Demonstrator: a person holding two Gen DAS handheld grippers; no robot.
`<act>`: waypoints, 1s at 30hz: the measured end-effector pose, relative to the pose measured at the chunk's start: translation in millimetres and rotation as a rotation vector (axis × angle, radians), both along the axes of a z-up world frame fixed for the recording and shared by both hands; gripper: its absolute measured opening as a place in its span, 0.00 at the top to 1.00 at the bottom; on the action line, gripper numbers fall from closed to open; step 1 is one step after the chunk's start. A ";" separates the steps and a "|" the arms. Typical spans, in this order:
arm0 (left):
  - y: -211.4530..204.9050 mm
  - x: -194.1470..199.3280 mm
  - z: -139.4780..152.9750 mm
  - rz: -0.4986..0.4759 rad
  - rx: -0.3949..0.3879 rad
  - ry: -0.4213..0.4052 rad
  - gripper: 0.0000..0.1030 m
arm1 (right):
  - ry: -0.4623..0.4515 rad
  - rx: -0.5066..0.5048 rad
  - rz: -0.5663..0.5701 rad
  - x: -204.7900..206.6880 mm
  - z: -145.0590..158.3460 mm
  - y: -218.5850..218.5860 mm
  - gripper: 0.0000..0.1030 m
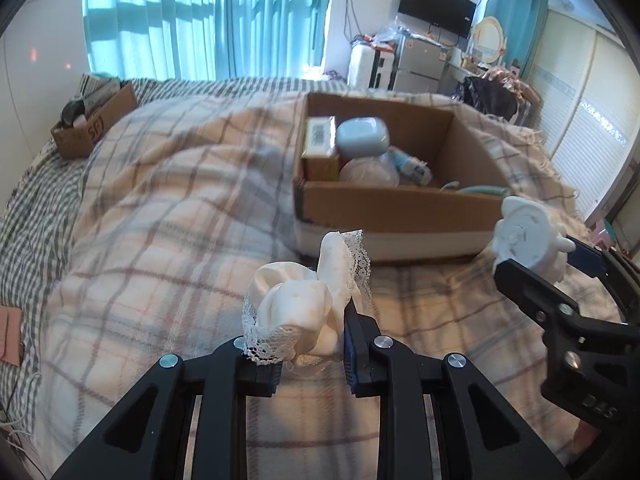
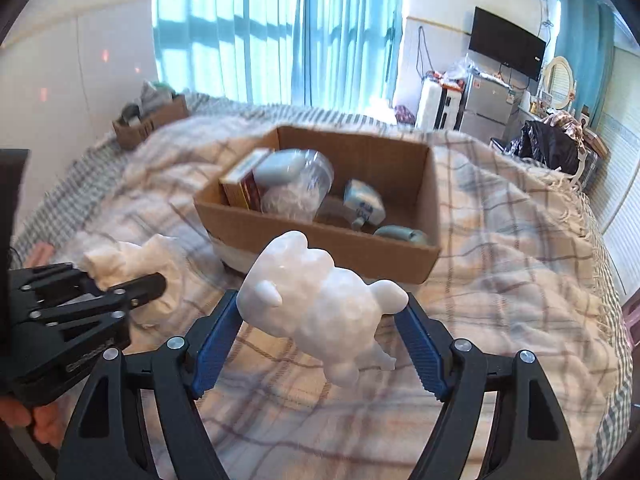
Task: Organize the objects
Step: 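Place the lace cloth in the box left while right places the plush toy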
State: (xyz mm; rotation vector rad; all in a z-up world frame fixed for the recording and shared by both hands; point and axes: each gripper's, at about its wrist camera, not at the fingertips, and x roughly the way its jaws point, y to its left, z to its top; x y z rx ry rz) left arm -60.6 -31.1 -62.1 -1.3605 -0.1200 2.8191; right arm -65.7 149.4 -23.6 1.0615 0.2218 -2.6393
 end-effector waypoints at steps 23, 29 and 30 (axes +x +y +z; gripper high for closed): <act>4.2 -128.9 67.5 -0.046 0.010 0.148 0.77 | 0.138 0.003 0.023 -112.9 85.3 1.2 0.25; 10.6 -170.9 47.1 -0.087 -0.016 0.123 0.77 | 0.123 0.035 0.018 -163.8 73.8 -4.0 0.25; 12.6 -176.4 42.1 -0.094 -0.024 0.115 0.77 | 0.115 0.036 0.017 -171.1 69.5 -4.2 0.25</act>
